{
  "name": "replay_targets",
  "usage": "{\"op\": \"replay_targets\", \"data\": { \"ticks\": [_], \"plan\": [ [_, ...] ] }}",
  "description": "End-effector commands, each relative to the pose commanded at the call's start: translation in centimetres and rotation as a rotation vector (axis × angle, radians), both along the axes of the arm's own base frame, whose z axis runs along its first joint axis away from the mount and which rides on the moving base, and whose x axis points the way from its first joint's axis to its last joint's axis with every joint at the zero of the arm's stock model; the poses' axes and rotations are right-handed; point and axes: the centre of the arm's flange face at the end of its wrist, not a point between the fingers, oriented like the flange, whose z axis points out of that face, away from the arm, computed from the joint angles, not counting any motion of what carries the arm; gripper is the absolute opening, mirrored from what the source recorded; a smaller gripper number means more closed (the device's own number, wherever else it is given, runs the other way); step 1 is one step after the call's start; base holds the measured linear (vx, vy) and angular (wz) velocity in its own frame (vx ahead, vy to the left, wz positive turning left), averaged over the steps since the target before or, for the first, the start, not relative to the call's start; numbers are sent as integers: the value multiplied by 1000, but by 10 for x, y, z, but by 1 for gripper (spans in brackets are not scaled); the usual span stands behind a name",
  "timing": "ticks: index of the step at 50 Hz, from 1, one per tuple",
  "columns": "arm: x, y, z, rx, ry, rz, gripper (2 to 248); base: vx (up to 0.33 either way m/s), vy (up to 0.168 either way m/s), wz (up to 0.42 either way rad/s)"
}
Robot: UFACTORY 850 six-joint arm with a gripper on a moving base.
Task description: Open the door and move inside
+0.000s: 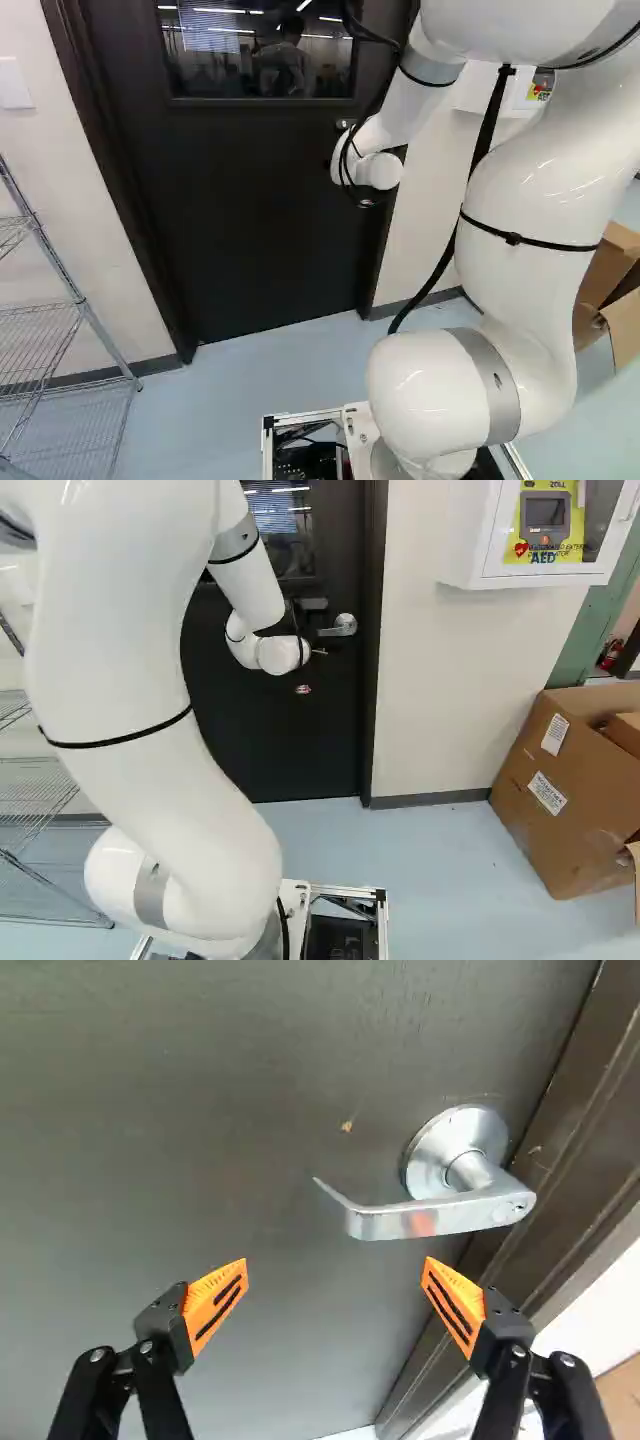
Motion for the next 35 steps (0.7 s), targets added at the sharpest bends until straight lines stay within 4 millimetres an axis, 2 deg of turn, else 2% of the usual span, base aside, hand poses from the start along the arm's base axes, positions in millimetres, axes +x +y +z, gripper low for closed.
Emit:
{"op": "replay_targets", "data": {
  "ticks": [9, 35],
  "plan": [
    [-11, -2, 6, 0, -8, -4, 247, 0, 0, 0],
    [-66, -10, 33, -4, -61, -30, 247, 0, 0, 0]
  ]
}}
